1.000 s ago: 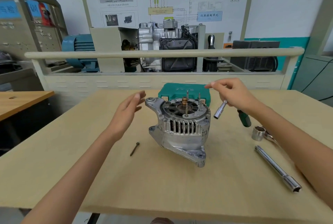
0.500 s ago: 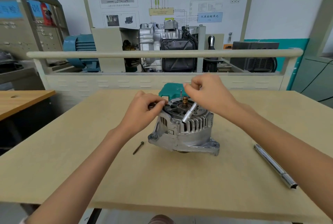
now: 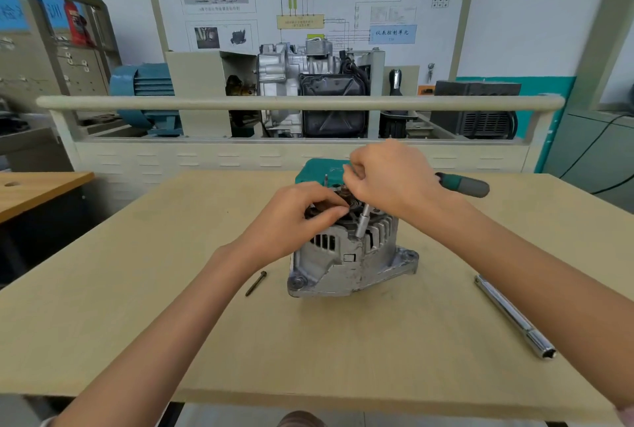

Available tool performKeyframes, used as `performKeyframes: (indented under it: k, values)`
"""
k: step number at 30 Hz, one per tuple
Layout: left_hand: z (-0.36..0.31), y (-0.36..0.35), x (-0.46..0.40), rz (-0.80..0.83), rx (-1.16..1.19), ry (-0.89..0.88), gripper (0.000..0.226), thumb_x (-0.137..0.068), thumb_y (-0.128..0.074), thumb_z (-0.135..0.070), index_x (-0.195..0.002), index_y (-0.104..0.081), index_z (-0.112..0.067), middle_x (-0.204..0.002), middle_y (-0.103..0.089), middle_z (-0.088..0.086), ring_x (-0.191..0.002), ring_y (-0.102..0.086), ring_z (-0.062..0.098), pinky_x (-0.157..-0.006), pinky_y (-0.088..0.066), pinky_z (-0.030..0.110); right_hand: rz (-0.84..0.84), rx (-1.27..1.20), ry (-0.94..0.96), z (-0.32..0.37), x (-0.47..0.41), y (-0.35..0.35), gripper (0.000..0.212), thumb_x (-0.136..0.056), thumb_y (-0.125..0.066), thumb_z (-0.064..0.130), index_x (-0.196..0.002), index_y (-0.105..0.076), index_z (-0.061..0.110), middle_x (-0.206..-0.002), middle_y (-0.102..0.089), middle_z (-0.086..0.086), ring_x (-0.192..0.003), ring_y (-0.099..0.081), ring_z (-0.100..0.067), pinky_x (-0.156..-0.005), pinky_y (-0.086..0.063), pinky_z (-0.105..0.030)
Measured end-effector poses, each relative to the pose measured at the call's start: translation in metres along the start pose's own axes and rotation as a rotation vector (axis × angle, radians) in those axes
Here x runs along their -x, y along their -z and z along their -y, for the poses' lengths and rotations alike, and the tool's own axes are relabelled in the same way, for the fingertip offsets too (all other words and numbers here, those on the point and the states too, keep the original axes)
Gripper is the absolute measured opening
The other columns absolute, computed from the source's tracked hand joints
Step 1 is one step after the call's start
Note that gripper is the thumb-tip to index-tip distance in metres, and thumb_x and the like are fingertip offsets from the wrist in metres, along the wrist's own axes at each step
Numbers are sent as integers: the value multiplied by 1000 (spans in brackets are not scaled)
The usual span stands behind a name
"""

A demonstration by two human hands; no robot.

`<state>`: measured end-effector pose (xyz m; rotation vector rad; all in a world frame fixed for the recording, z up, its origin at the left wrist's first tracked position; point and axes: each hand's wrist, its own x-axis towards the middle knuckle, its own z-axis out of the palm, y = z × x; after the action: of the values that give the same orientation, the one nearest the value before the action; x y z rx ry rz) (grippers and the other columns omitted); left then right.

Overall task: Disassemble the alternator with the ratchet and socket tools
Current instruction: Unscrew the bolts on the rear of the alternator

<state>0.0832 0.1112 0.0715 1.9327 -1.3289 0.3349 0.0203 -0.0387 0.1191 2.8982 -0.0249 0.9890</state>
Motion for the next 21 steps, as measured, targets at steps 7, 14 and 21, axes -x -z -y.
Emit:
performKeyframes:
  k: [7, 14, 21]
  values:
    - [-10, 6, -7, 201, 122, 80, 11, -89, -63, -21, -85, -71, -15, -61, -58, -20, -55, -49, -7, -54, -34, 6, -16, 189, 268, 13, -1, 9, 23, -90, -42, 27, -68, -39, 21, -50, -24, 4, -55, -37, -23, -46, -17, -28]
    - [-14, 7, -11, 244, 120, 85, 14, -89, -62, -18, -97, -72, -15, -90, -69, -12, -74, -56, -7, -66, -39, 7, -7, 165, 236, 2, -1, 6, 24, -91, -42, 26, -68, -41, 19, -53, -32, 2, -56, -40, -24, -52, -27, -31]
    - [-14, 7, -11, 280, 130, 70, 12, -81, -72, -22, -93, -70, -22, -87, -66, -17, -84, -60, -6, -77, -45, 10, -21, 94, 302, 0, 2, 4, 23, -88, -46, 25, -66, -41, 20, -58, -52, -5, -54, -39, -24, -51, -22, -29]
